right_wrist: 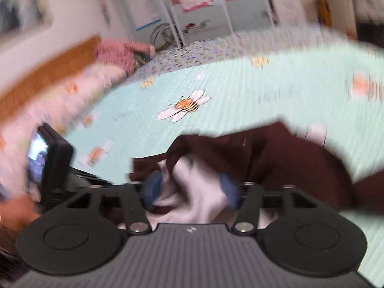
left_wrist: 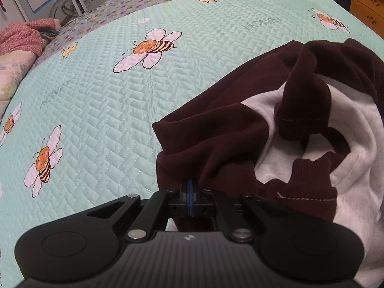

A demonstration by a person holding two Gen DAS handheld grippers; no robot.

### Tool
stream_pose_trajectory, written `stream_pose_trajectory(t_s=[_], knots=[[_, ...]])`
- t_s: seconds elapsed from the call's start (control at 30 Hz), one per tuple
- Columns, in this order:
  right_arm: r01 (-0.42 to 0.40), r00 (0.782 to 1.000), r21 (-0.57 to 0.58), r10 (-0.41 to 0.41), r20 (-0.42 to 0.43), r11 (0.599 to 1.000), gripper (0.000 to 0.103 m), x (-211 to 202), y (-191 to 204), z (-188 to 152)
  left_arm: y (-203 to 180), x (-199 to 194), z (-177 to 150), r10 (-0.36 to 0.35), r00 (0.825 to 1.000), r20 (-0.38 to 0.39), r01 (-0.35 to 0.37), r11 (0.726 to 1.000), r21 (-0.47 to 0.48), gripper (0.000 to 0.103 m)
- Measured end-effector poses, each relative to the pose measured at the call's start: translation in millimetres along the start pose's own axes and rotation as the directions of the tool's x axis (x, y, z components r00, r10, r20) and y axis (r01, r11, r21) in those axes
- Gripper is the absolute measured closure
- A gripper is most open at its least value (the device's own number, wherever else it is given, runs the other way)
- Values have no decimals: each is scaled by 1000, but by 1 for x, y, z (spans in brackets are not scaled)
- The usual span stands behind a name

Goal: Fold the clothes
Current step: 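Grasp the maroon garment with the right tool while the left tool holds it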

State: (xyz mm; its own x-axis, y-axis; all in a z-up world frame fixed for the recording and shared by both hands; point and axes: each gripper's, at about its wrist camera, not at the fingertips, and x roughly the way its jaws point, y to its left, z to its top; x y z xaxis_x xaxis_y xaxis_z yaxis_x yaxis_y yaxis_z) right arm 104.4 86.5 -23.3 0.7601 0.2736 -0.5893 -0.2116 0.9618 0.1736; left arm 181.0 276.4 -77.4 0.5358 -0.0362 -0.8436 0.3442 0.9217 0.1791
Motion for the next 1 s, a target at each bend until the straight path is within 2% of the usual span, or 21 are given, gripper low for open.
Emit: stream_pose_trajectory(t_s=[0.1, 0.17, 0.23, 0.27, 0.33, 0.37, 0.4, 0.57, 0.77, 1.0], knots=[[64, 995, -172, -76, -61, 983, 21, 36, 5, 8, 4, 1, -1, -18, 1000, -4, 18, 1000, -11, 103], [71, 989, -252, -102, -111, 965, 20, 65, 10, 9, 8, 2, -1, -32, 999, -9, 32, 999, -24, 103], [68, 986, -313, -111, -121, 947, 20, 87, 16, 9, 11, 3, -2, -38, 999, -13, 37, 999, -33, 103], [63, 985, -315, -109, -131, 947, 22, 96, 17, 12, 12, 4, -2, -41, 999, -14, 41, 999, -36, 103], [45, 983, -299, -96, -158, 953, 41, 113, 19, 17, 15, 5, -3, -47, 999, -16, 46, 998, -42, 103], [21, 982, -266, -70, -174, 964, 56, 115, 17, 18, 15, 5, -3, -48, 999, -16, 48, 998, -43, 103], [5, 983, -237, -48, -177, 971, 66, 115, 17, 19, 16, 5, -3, -51, 999, -17, 50, 998, -44, 103], [-5, 990, -199, -22, -137, 980, 75, 108, 20, 15, 15, 6, -3, -56, 998, -17, 55, 998, -34, 103], [-7, 996, -115, -4, -93, 993, 78, 112, 15, 17, 16, 7, -2, -58, 998, -16, 57, 998, -37, 103], [-7, 999, -107, 2, -47, 994, 81, 127, 22, 28, 15, 8, -3, -52, 999, -12, 51, 998, -39, 103]])
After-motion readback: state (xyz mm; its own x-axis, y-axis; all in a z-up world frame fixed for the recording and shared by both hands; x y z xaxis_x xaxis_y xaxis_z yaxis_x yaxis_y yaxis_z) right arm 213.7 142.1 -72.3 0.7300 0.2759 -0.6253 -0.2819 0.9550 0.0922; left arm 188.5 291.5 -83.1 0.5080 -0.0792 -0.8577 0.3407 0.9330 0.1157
